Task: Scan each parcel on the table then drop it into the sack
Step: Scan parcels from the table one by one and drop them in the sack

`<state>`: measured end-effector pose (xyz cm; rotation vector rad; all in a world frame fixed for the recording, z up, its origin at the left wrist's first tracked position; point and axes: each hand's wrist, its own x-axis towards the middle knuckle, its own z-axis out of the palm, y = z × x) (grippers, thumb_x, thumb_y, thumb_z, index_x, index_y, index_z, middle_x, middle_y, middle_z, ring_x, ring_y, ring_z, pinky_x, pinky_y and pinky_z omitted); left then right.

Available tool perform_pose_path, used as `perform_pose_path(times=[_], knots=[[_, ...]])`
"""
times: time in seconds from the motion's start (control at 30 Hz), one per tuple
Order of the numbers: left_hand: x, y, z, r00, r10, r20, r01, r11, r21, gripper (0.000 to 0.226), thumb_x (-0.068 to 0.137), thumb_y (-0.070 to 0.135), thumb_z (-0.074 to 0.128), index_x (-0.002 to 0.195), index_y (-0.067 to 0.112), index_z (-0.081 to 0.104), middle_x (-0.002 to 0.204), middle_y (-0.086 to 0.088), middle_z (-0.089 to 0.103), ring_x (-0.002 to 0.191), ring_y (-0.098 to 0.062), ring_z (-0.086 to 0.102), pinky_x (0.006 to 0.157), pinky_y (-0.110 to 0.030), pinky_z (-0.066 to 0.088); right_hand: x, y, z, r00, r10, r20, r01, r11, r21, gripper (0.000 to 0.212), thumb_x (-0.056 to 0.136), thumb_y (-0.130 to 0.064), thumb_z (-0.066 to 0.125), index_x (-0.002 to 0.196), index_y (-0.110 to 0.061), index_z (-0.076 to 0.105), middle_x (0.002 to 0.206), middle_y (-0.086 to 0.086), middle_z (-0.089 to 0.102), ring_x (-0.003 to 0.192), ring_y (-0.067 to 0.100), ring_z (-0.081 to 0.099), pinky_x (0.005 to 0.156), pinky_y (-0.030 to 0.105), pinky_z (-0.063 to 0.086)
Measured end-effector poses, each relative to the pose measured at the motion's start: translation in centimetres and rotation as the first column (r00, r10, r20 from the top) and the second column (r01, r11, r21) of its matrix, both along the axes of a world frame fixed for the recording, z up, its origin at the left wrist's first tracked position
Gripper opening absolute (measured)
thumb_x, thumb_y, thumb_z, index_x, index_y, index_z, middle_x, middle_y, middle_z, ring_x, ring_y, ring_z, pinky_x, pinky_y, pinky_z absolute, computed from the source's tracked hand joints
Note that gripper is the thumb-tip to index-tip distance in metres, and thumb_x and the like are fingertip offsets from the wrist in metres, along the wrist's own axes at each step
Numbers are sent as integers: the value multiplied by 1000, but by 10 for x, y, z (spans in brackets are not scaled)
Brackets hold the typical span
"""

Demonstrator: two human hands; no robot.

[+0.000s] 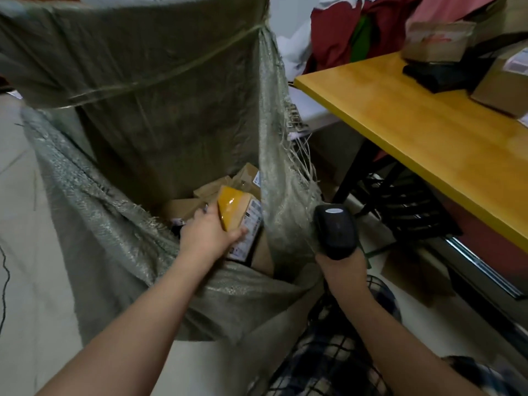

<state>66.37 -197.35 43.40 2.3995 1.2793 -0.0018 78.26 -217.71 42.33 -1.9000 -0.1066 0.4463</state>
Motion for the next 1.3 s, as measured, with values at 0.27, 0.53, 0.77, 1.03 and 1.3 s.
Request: perform_pose_path(times=[0.27, 0.53, 0.77, 1.03, 1.3], knots=[[31, -18, 10, 982, -166, -89, 169, 985, 21, 89, 78, 71, 57, 142, 14, 35, 130, -18, 51, 116, -37, 52, 94, -42, 44, -7, -67, 16, 977, -215, 12, 212, 971, 107, 22, 80, 3, 66, 79, -14, 51, 74, 9, 53, 70, 25, 51, 65, 35, 39], [71, -77, 69, 856, -440, 272, 386, 893, 230, 51, 93, 40, 55, 138, 16, 48, 132, -10, 52, 120, -30, 48, 100, -41, 41, 24, -90, 56, 966, -243, 91, 224, 957, 182, 15, 80, 1, 67, 84, -12, 61, 73, 6, 60, 66, 18, 56, 59, 28, 44], [138, -187, 116, 623, -695, 359, 626, 719, 303, 49, 94, 39, 54, 138, 18, 47, 134, -4, 51, 124, -24, 47, 103, -40, 39, 41, -187, 112, 877, -305, 372, 255, 950, 180, 11, 81, -13, 74, 85, -10, 64, 71, 10, 67, 70, 23, 66, 66, 34, 49], [228, -349, 134, 409, -842, 352, 830, 504, 240, 54, 94, 47, 51, 140, 18, 44, 138, -4, 47, 127, -26, 44, 103, -39, 39, 42, -317, 131, 686, -579, 440, 522, 814, 257, 13, 79, -17, 77, 88, -18, 67, 82, -9, 66, 81, 2, 61, 62, 13, 43], [298, -415, 133, 537, -829, 155, 813, 558, 166, 61, 78, 72, 56, 96, 14, 59, 107, -9, 62, 101, -30, 56, 79, -37, 47, 61, -366, 119, 697, -584, 417, 561, 806, 192, 21, 80, -24, 76, 100, -20, 70, 92, -11, 70, 91, -1, 61, 70, 14, 44]])
